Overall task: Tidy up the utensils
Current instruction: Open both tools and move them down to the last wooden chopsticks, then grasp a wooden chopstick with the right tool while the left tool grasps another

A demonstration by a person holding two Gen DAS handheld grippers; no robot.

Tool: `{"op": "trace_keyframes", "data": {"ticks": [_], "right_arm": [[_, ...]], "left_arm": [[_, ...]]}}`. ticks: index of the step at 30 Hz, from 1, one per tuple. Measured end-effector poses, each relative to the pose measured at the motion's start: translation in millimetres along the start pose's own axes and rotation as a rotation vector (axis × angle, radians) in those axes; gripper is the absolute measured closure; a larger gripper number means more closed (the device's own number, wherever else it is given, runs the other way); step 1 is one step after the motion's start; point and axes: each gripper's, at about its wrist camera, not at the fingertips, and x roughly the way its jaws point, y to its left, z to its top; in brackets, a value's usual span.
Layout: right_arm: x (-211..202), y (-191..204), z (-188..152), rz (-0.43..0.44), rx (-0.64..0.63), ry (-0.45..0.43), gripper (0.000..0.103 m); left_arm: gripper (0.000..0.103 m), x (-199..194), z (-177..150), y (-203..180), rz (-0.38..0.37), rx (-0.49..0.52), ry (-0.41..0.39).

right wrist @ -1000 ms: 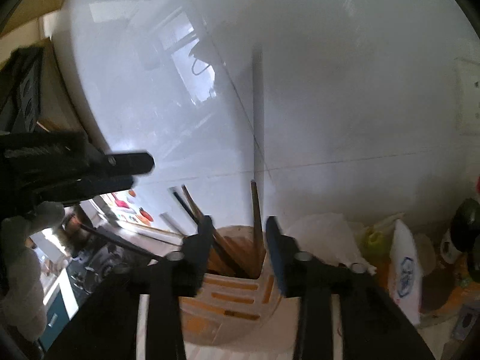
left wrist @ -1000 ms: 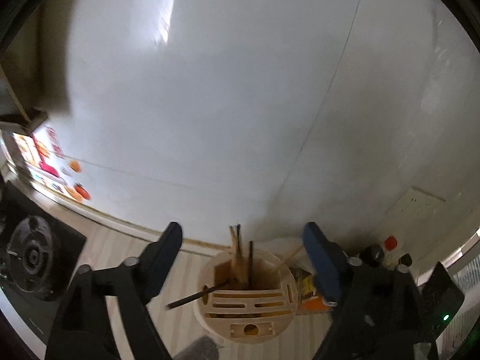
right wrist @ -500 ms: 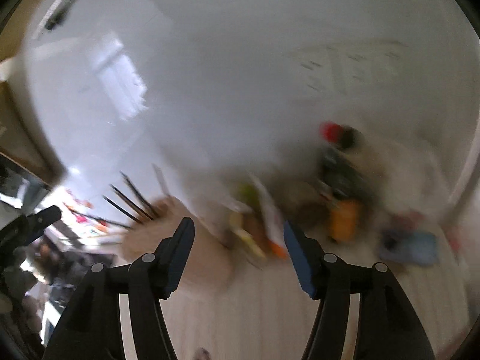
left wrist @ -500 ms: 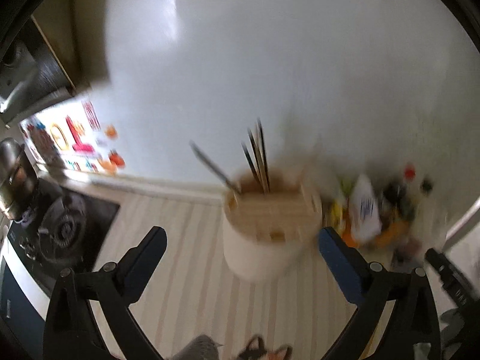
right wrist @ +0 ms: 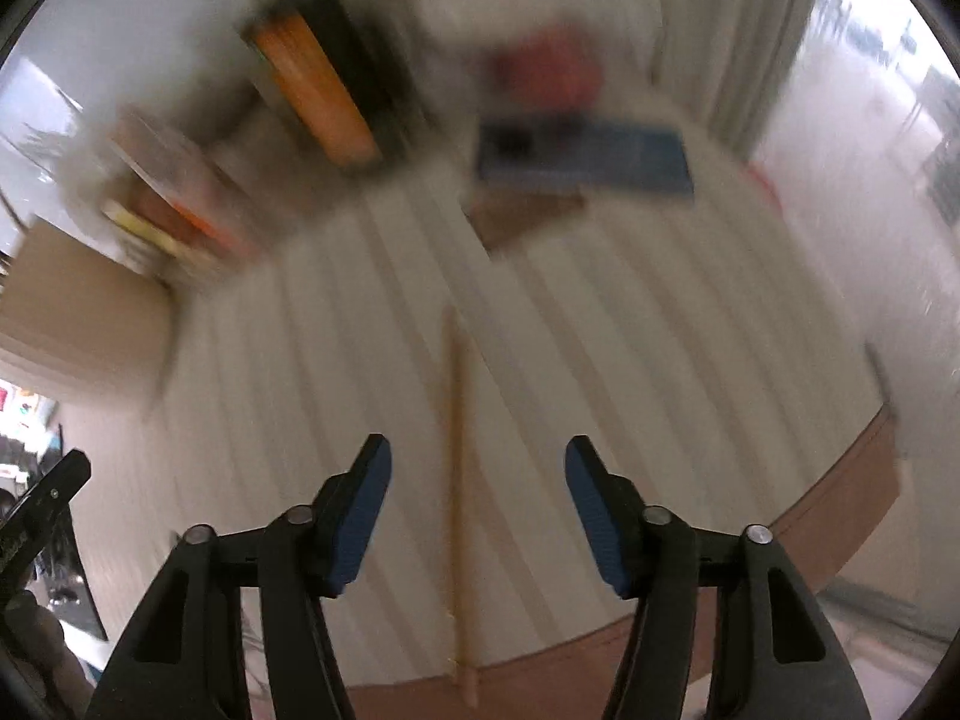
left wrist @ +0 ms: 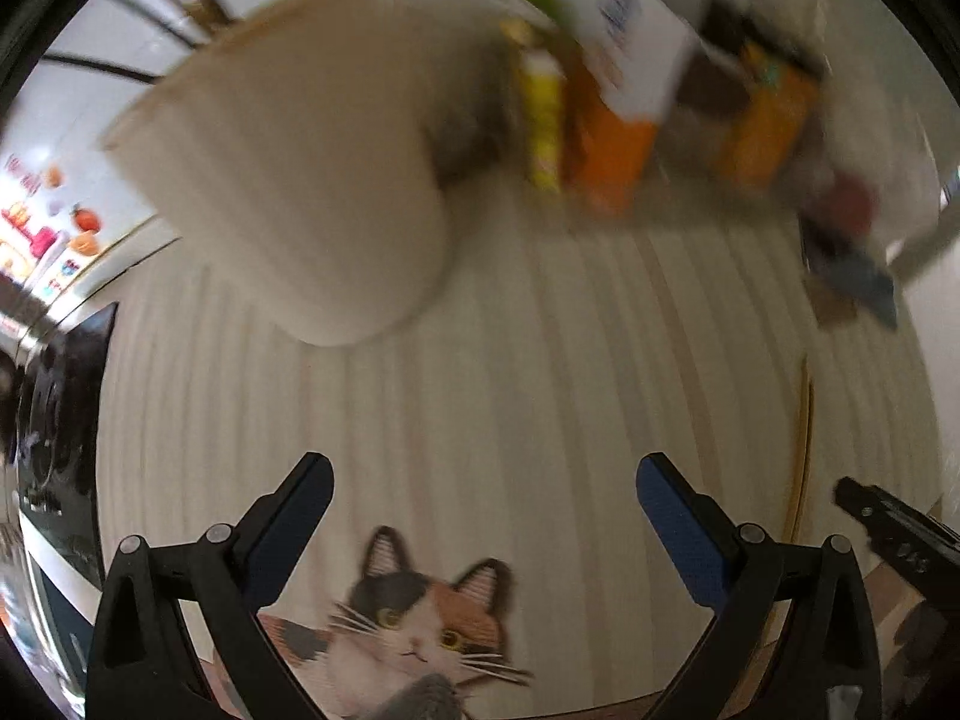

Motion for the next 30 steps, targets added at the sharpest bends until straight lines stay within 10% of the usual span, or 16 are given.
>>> {"op": "trace_keyframes", "data": {"ticks": [8, 17, 30], "right_arm": [[38.7, -7.2, -21.2, -0.046, -0.046, 0.091, 0.1], [31.4, -28.8, -22.1, 0.198, 0.009, 0.117, 0.097], [30.6, -13.8, -28.7, -0.016, -0.097, 0.136, 0.097]], "left_arm": [[0.0, 14.5, -3.8, -33.6, 0.015, 0.085, 0.039], [0.0, 25.4, -6.1, -40.6, 0.041, 0.117, 0.07], [0.0, 37.9, -8.4, -44.7, 0.035, 0.135, 0.106]]}}
